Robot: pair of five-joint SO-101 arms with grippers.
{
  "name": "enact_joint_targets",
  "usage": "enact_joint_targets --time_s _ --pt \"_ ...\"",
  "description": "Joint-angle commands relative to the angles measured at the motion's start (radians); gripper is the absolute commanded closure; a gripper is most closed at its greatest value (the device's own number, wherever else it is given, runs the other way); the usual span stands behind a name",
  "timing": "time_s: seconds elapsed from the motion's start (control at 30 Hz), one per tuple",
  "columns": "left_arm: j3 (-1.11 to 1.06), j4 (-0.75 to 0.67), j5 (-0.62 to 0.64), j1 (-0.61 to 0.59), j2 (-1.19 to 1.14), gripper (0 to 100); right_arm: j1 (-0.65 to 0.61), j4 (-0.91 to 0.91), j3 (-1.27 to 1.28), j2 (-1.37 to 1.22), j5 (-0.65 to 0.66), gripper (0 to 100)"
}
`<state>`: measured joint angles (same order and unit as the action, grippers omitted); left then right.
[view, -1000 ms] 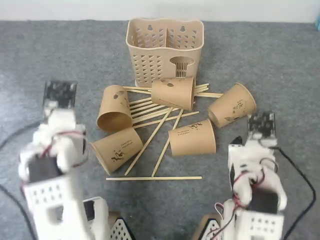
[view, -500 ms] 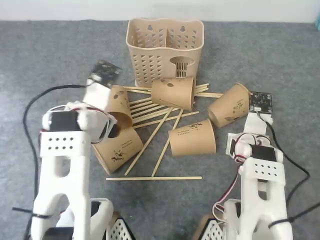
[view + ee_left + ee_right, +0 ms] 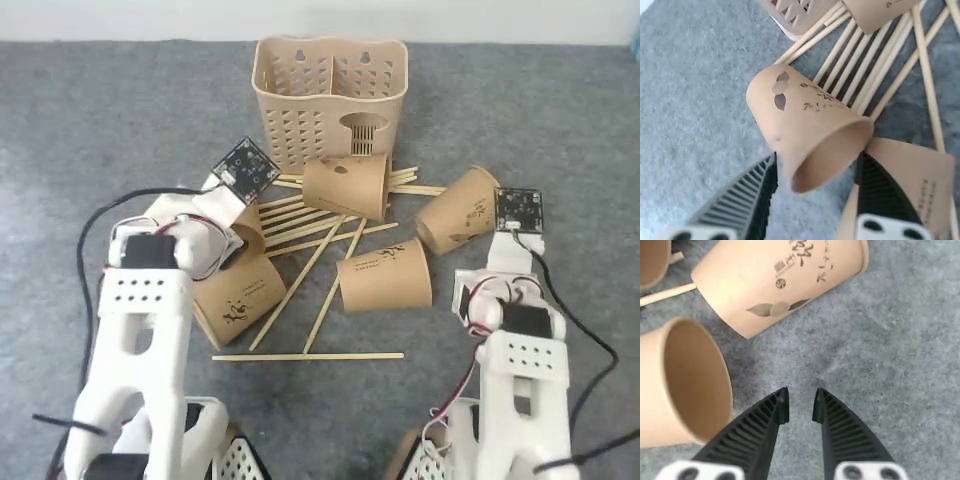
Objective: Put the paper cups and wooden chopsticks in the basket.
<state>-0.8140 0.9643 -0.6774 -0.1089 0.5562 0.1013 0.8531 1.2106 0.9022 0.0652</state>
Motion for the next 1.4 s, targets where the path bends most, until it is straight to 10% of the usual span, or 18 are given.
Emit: enact_joint_targets --time_s 0.0,0.9,1.37 --pt "-0.018 -0.092 -0.009 0.006 0.0 76 0.004 -0.016 0.011 0.085 0.02 89.3" --pt "0.001 -0.338 0.074 0.005 -0.241 99 0.002 -0.021 0.141 0.352 0.014 89.3" --pt "0.323 0.27 0.374 0.028 0.189 99 0.002 -0.018 0.141 0.351 0.014 89.4"
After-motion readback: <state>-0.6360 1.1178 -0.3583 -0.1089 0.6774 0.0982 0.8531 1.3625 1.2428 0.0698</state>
